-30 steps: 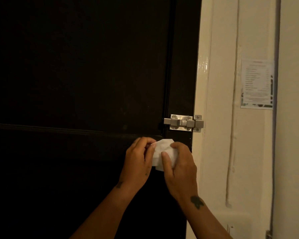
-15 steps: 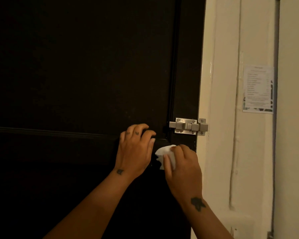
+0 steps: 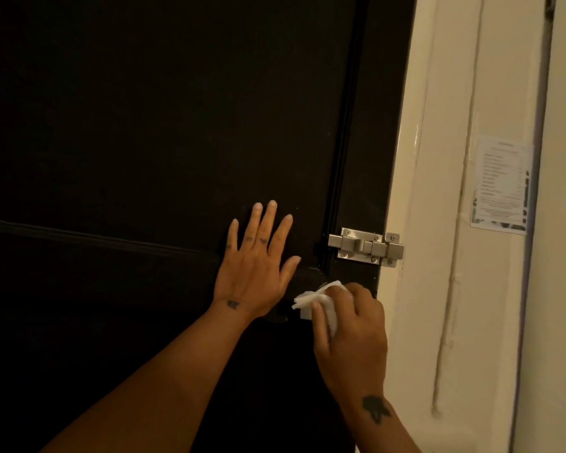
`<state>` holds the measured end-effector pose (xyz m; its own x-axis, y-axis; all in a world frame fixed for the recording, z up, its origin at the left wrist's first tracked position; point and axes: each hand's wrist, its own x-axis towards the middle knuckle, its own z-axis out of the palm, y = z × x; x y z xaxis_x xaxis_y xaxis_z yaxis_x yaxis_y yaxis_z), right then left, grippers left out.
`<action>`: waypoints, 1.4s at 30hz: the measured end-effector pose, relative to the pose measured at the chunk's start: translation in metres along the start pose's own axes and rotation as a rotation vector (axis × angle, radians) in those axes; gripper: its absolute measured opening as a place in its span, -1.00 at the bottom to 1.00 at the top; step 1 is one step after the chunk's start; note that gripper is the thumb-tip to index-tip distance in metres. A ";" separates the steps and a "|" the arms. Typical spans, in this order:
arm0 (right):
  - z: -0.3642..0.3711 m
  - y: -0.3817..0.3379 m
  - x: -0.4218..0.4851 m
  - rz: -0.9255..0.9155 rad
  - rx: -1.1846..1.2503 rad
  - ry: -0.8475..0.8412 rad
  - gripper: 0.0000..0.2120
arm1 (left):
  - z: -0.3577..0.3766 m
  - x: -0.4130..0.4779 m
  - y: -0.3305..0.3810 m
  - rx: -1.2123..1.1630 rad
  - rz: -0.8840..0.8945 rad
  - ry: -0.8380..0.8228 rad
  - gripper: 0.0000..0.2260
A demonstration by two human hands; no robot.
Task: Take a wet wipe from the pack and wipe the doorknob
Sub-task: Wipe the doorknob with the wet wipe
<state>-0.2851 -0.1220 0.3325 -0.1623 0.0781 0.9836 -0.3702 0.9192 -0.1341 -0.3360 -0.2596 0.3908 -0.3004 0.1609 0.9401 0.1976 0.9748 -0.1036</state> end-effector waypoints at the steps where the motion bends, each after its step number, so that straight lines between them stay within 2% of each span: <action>1: 0.003 0.003 -0.006 -0.003 -0.005 0.011 -0.61 | 0.001 0.000 0.000 -0.007 -0.002 0.001 -0.45; 5: 0.001 0.014 -0.024 -0.048 0.107 -0.028 -0.53 | 0.007 0.000 0.000 -0.006 0.000 0.025 -0.42; 9: -0.005 0.010 -0.003 -0.009 0.223 -0.017 -0.64 | 0.009 0.000 -0.001 0.002 0.008 0.058 -0.41; 14: 0.003 0.004 0.003 -0.051 0.110 0.060 -0.70 | 0.010 -0.001 -0.001 -0.010 -0.002 0.082 -0.41; 19: -0.001 0.028 -0.021 -0.213 0.060 -0.043 -0.59 | 0.010 -0.001 -0.001 -0.006 0.001 0.082 -0.40; 24: -0.002 0.020 -0.007 -0.125 0.104 -0.036 -0.60 | 0.009 -0.001 0.000 -0.031 -0.006 0.067 -0.40; 27: 0.003 0.012 -0.007 -0.074 0.032 -0.002 -0.63 | 0.009 -0.002 0.001 -0.066 -0.010 0.046 -0.39; 32: -0.006 0.025 -0.021 -0.233 -0.016 -0.093 -0.58 | 0.006 -0.003 0.000 -0.097 -0.010 0.031 -0.38; 39: -0.008 0.005 0.001 -0.153 -0.058 -0.081 -0.67 | 0.001 -0.004 0.002 -0.137 -0.016 -0.021 -0.39; 42: -0.010 0.013 -0.007 -0.263 -0.169 -0.136 -0.66 | 0.000 -0.004 0.002 -0.150 -0.023 -0.020 -0.39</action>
<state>-0.2794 -0.1065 0.3249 -0.2061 -0.2120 0.9553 -0.2606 0.9529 0.1553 -0.3341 -0.2582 0.3868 -0.3246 0.1432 0.9349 0.3273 0.9444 -0.0310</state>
